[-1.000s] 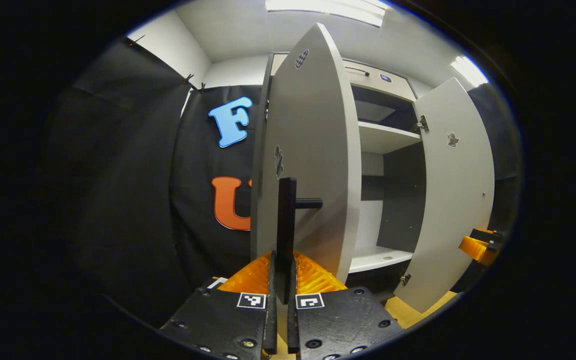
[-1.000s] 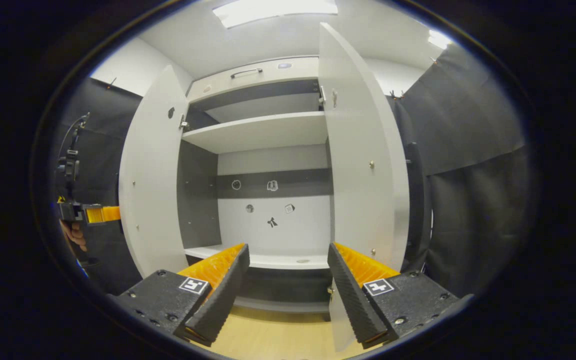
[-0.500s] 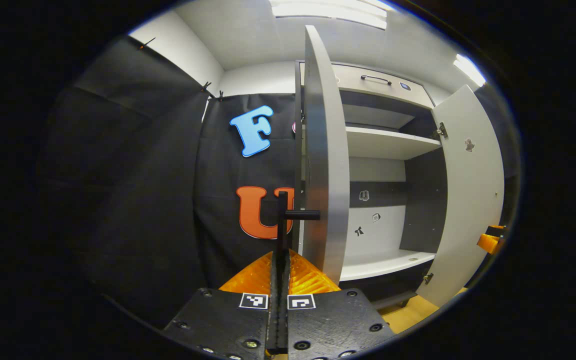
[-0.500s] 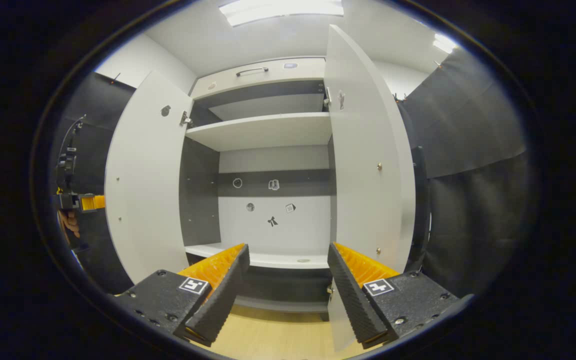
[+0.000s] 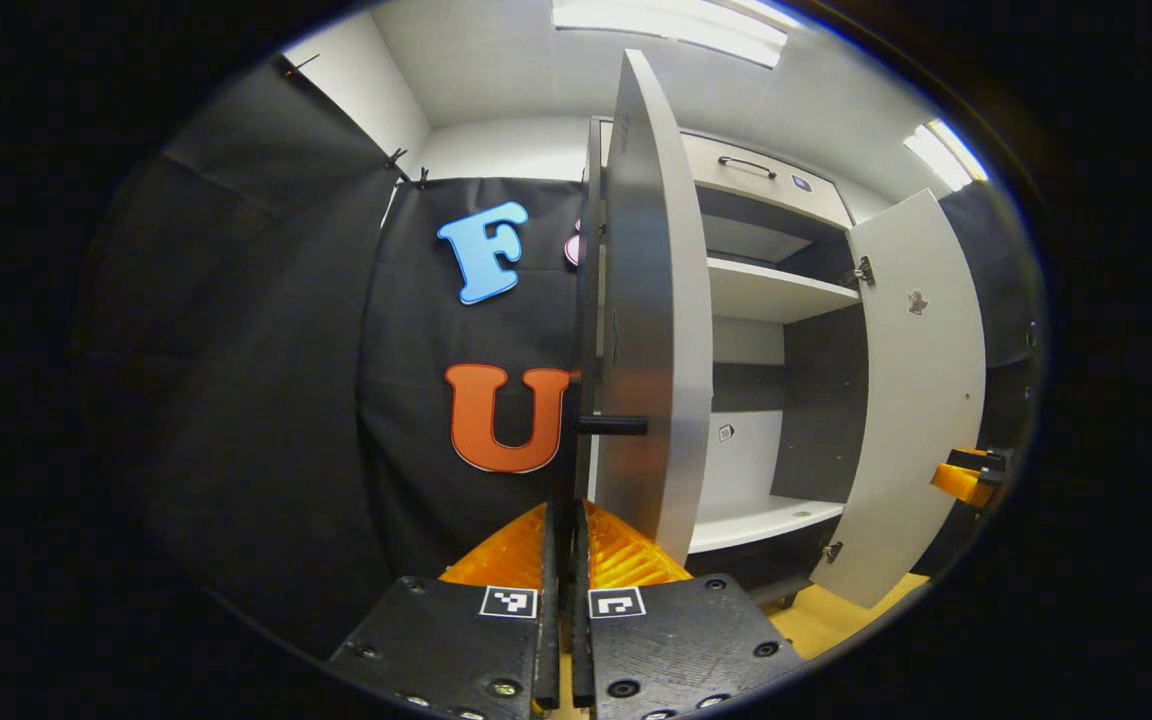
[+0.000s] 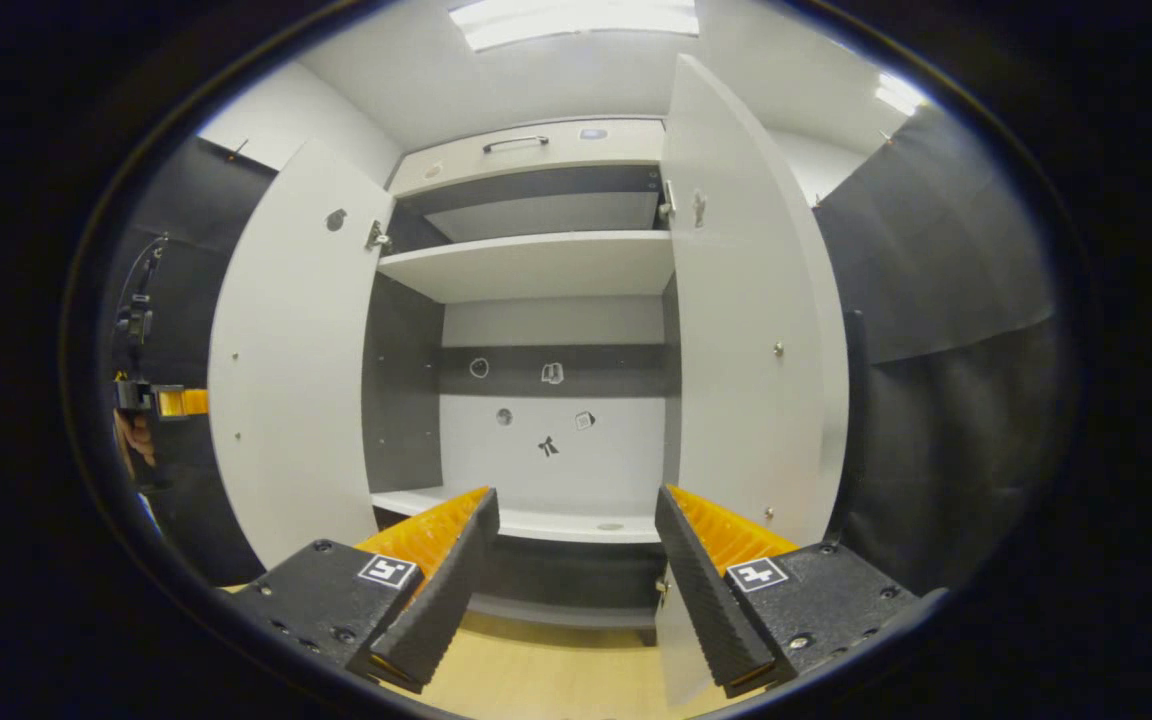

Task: Open the right door of the double-door shoe cabinet with the right hand, and open the left door with the left hand.

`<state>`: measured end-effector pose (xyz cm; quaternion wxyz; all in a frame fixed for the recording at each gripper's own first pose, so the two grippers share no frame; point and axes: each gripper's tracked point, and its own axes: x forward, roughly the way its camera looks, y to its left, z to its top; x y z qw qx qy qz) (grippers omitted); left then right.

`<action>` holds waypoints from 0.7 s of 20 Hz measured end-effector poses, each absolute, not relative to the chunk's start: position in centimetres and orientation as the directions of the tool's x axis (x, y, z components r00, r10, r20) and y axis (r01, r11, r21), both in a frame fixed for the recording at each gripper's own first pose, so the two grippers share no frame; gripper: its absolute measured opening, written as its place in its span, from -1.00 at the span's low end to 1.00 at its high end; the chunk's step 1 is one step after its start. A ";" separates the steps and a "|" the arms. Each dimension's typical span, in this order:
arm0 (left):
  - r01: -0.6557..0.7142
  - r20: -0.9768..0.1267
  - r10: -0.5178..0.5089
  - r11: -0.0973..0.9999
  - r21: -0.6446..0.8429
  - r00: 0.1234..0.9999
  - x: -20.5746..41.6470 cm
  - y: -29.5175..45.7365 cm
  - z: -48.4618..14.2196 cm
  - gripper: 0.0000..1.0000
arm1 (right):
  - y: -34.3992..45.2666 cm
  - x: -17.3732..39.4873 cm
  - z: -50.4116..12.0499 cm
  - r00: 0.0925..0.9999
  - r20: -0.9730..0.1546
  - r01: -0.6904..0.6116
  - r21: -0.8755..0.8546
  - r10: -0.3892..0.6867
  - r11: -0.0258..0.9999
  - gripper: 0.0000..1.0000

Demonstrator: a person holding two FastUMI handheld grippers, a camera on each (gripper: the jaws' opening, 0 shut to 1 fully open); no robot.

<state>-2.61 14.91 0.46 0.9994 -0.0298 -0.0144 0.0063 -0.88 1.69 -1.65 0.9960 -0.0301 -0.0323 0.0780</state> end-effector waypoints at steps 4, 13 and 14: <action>-0.043 -0.001 0.043 0.998 -0.051 0.999 -7.1 15.3 -1.3 -0.92 | 2.0 -0.7 -2.4 0.985 0.049 -0.158 -0.088 0.163 0.984 0.94; 0.152 0.111 -0.145 0.987 -0.057 0.983 -7.9 3.3 -2.2 -1.00 | 3.4 -0.6 -5.0 0.978 -0.023 -0.209 -0.022 0.208 0.978 0.95; 0.131 0.141 -0.122 0.990 -0.058 0.982 -6.7 2.7 -1.7 -1.00 | 3.1 -1.0 -4.7 0.979 -0.011 -0.202 -0.026 0.202 0.979 0.95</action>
